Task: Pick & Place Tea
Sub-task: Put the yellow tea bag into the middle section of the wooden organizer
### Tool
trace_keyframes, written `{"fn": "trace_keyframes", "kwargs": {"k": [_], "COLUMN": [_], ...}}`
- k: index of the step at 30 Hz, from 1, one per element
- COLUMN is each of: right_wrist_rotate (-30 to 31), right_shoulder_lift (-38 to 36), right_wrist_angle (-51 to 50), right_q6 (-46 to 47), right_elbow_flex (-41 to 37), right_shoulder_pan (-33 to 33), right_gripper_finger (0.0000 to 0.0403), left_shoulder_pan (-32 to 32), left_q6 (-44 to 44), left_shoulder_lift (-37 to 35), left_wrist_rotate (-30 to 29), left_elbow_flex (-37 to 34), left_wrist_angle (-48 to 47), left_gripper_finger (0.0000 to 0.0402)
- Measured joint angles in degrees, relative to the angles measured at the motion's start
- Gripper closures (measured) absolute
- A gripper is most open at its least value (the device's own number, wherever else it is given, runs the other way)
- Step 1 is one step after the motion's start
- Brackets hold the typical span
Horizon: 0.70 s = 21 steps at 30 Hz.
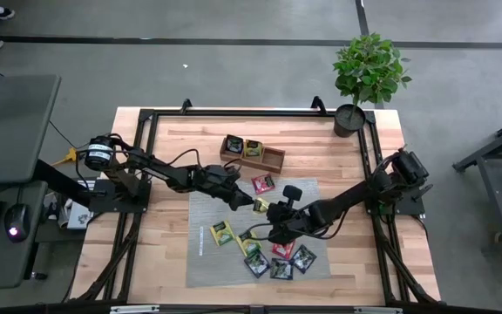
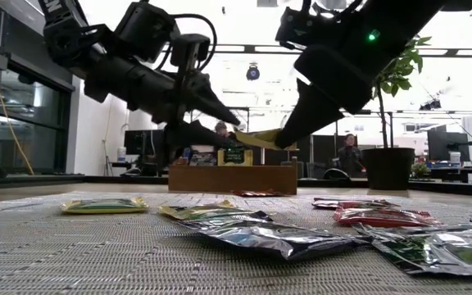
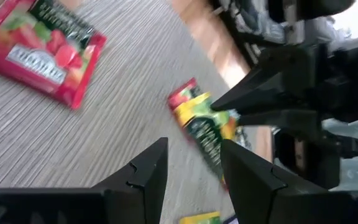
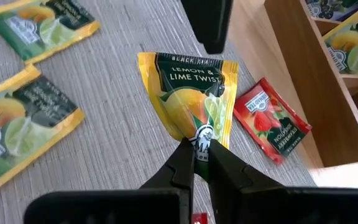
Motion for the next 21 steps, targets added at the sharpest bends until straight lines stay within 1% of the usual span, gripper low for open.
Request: {"fn": "trace_keyframes", "kwargs": {"k": [9, 17, 21], "right_wrist_rotate": [-0.3, -0.3, -0.3], "right_shoulder_lift": [0.0, 0.0, 0.0], "right_wrist_angle": [2.1, 1.5, 1.4], "right_q6": [-1.6, -1.3, -1.2], "right_elbow_flex": [0.0, 0.0, -0.1], "right_shoulder_pan": [-1.1, -0.7, -0.6], "right_gripper_finger": [0.0385, 0.0385, 0.0385], "left_shoulder_pan": [0.0, 0.0, 0.0], "left_q6": [1.5, 3.2, 3.2], "left_shoulder_lift": [0.0, 0.0, 0.0], "left_wrist_rotate": [0.0, -1.6, -1.4], "left_elbow_flex": [3.0, 3.1, 3.1], "left_wrist_angle": [-2.6, -8.2, -7.9], "left_gripper_finger": [0.0255, 0.0255, 0.0255]}}
